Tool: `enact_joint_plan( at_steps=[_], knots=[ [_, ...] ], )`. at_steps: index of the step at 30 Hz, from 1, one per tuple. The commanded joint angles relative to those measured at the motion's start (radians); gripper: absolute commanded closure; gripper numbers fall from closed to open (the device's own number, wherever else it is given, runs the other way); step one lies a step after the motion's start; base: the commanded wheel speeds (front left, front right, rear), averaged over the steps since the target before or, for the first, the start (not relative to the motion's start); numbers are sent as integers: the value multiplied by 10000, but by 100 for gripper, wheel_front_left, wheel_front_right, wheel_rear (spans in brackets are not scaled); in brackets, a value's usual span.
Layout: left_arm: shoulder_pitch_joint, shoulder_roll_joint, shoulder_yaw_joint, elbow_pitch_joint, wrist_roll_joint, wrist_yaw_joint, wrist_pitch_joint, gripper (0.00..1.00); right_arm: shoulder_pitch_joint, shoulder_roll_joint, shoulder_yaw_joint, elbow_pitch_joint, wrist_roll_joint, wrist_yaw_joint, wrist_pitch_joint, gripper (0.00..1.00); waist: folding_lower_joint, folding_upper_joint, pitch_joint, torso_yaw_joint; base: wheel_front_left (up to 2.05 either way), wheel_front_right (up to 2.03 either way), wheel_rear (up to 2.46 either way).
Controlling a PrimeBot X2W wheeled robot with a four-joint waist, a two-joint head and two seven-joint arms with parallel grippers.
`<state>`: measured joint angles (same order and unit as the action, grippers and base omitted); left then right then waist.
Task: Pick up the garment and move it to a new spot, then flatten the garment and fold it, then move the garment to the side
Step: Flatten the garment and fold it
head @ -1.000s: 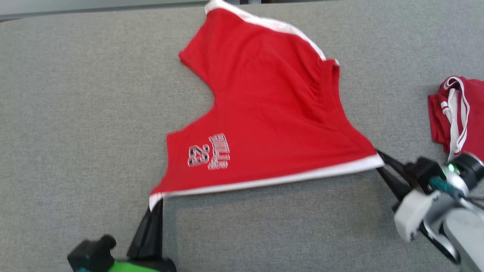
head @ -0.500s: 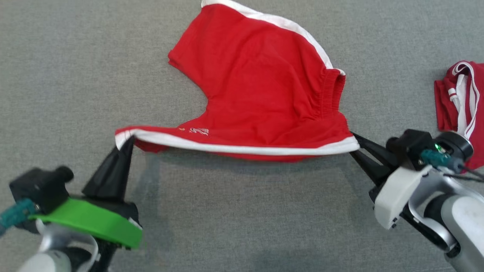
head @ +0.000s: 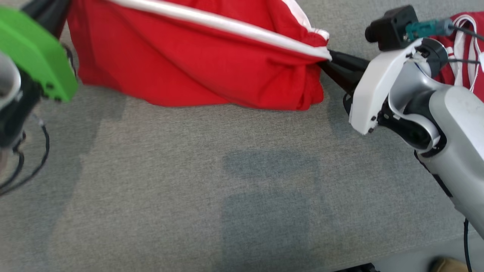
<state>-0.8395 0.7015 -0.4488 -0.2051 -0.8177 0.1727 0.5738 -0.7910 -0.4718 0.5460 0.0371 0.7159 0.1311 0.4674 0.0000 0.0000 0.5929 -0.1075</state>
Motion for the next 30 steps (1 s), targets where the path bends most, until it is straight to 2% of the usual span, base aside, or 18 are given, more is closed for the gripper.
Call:
enact_joint_plan(
  at_steps=[1, 8, 14, 20, 30],
  knots=[
    [-793, -187, -194, 471, 234, -186, 208, 100, -325, 95, 13, 250, 244, -9, 45, 100, 0, 0, 616, -557, 0, 0, 0],
    [-3390, -1165, -1237, 2975, 975, -830, 1131, 100, -1102, 97, 282, 845, 809, -9, 172, 100, 0, 0, 741, -741, 0, 0, 0],
    [-4289, -1661, -1815, 4704, 1321, -1147, 1469, 100, -1611, 311, 428, 963, 824, -9, -26, 100, 0, 0, 778, -1011, 0, 0, 0],
    [-4632, -2029, -1927, 5714, 1339, -1436, 1073, 100, -1786, 285, 758, 1076, 680, -8, -74, 100, 0, 0, 706, -1089, 0, 0, 0],
    [-4877, -2307, -1945, 6685, 1397, -1604, 417, 100, -1763, 263, 736, 1495, 315, -9, -396, 100, 0, 0, 553, -1056, 0, 0, 0]
  ],
)
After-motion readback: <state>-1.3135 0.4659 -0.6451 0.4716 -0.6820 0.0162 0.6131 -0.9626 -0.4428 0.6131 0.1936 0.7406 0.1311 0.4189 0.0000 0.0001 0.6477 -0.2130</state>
